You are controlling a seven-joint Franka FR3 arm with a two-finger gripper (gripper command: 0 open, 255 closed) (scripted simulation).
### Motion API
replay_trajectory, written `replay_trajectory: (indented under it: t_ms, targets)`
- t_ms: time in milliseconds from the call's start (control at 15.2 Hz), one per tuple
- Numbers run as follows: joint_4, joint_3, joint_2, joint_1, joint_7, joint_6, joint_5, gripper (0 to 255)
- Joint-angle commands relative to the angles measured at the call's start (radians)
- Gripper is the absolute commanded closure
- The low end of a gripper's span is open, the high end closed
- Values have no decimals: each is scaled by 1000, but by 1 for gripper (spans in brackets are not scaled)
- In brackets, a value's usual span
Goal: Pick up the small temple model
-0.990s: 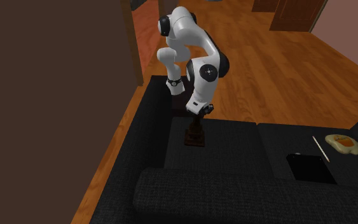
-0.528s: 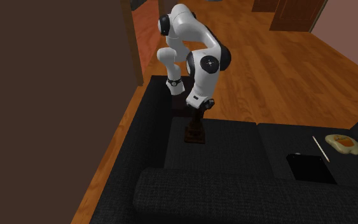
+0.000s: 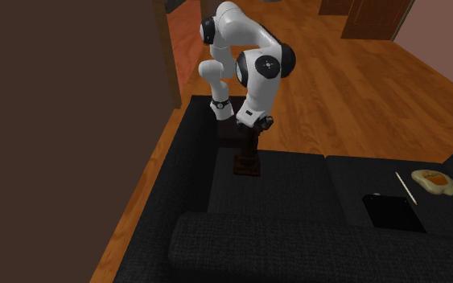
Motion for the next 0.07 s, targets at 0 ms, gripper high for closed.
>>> replay_trajectory:
  t_ms: [0]
  targets:
    - [10, 0, 2, 0, 0, -8, 0, 255]
